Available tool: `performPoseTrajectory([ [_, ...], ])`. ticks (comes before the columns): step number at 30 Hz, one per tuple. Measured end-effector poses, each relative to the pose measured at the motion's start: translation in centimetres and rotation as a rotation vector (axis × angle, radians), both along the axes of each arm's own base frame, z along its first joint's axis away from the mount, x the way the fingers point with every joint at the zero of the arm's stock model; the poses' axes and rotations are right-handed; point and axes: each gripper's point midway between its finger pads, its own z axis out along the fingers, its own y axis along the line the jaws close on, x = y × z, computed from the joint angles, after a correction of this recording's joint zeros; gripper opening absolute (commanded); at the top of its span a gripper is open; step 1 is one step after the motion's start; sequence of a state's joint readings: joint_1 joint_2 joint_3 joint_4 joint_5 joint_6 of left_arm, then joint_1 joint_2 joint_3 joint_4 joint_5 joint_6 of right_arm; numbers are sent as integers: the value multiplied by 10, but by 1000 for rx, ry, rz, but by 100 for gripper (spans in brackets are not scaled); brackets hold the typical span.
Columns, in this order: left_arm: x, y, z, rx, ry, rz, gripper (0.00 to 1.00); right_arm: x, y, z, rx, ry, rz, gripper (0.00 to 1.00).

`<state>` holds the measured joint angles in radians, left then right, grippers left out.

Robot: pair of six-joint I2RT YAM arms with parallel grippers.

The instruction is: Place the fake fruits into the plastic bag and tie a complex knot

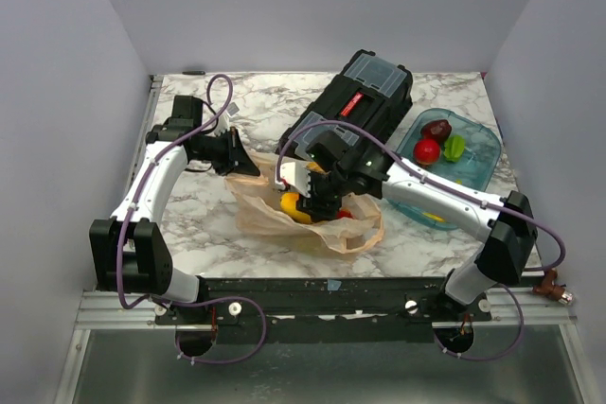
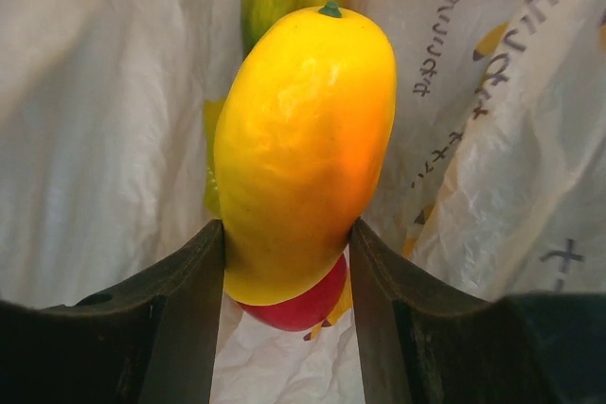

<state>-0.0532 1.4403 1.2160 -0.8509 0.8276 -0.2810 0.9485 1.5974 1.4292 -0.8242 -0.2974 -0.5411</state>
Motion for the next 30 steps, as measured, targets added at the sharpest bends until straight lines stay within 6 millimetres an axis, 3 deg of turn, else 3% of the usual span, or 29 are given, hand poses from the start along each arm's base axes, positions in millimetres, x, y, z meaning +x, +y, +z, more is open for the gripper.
performPoseTrajectory([
  [4, -1, 0, -3, 0, 5, 0, 0, 2, -5, -25, -47, -25, 20, 74],
  [8, 0, 0, -2, 0, -2, 1, 0, 3, -4, -27, -55, -40, 34, 85],
  [12, 1, 1, -1, 0, -9, 4, 0, 6, 1, -17, -31, -50, 25, 93],
  [17, 0, 2, 0, 0, -13, 7, 0, 12, 13, 27, 74, -80, -29, 98],
  [23, 0, 4, -1, 0, -8, 14, 0, 15, 26, 125, 311, -126, -134, 100],
  [26, 0, 6, -1, 0, -8, 19, 0, 10, 11, 156, 385, -147, -206, 100],
  [28, 1, 6, -1, 1, -8, 21, 0, 9, -4, 164, 407, -164, -274, 100],
  [30, 1, 6, -1, 2, -12, 21, 0, 11, -26, 159, 403, -157, -367, 100],
])
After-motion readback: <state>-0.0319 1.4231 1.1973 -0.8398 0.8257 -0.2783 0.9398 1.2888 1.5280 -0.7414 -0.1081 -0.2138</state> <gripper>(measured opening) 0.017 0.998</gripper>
